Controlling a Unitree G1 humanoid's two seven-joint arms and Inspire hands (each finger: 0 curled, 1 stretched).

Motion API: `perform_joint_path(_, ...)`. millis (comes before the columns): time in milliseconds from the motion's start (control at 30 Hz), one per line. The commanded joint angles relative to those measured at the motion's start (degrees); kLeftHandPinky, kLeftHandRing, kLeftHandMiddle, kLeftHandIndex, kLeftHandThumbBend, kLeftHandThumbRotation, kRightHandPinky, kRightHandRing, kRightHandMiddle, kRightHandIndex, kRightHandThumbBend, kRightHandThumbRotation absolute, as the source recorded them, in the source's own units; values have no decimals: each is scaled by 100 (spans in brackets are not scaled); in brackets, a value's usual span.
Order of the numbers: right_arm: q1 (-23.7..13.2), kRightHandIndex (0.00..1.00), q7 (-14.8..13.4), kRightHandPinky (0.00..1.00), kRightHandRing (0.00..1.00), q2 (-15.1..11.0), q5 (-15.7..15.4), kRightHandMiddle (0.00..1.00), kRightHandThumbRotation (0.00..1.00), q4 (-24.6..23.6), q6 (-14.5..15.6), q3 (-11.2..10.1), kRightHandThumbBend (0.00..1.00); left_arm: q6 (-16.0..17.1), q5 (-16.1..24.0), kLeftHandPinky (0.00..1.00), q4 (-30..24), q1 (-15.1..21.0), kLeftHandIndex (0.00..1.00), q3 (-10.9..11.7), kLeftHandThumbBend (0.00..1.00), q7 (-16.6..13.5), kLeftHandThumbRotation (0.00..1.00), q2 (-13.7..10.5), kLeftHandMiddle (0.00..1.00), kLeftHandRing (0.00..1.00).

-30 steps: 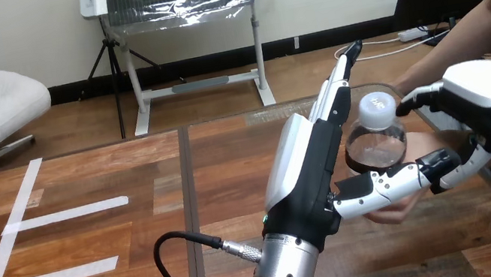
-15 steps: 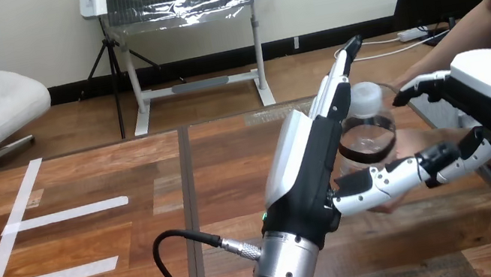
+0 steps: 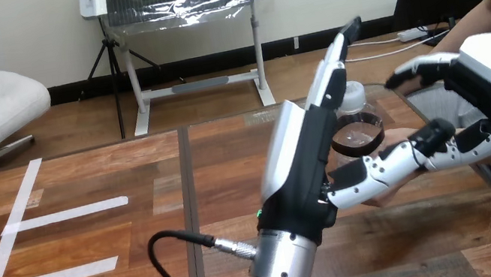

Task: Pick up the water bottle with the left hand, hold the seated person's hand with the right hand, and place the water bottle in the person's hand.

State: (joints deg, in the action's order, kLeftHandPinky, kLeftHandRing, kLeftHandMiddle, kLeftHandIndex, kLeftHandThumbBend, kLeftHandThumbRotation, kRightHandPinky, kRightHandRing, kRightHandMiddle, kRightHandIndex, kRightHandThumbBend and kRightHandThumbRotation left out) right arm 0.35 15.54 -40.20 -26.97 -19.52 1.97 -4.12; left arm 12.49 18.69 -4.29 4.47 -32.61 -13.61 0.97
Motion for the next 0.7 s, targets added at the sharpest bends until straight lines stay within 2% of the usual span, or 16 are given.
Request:
perform_joint_path(0, 206, 79, -398, 75, 82, 536, 163, 84, 0, -777, 65, -348, 60, 245, -113, 93, -618, -129, 97, 267, 68, 10, 68, 170, 98, 97)
perform_joint_path(200, 498, 78, -828, 76, 83, 992, 126, 83, 0, -1087, -95, -330, 53, 562, -337, 93, -723, -392, 95, 399, 64, 43, 69, 93, 96, 95)
perform_joint_path(400, 656, 77, -1320, 72, 80, 1376, 261, 82, 0, -1057, -715, -242, 47, 761, -433, 92, -908, -732, 93, 532, 63, 75, 70, 25, 95, 94)
perform_joint_path(667, 883, 75, -1842, 66, 78, 2009, 286, 81, 0, -1047, -1243, -5, 38, 1287, -310, 89, -965, -1152, 89, 771, 58, -124, 67, 37, 91, 92)
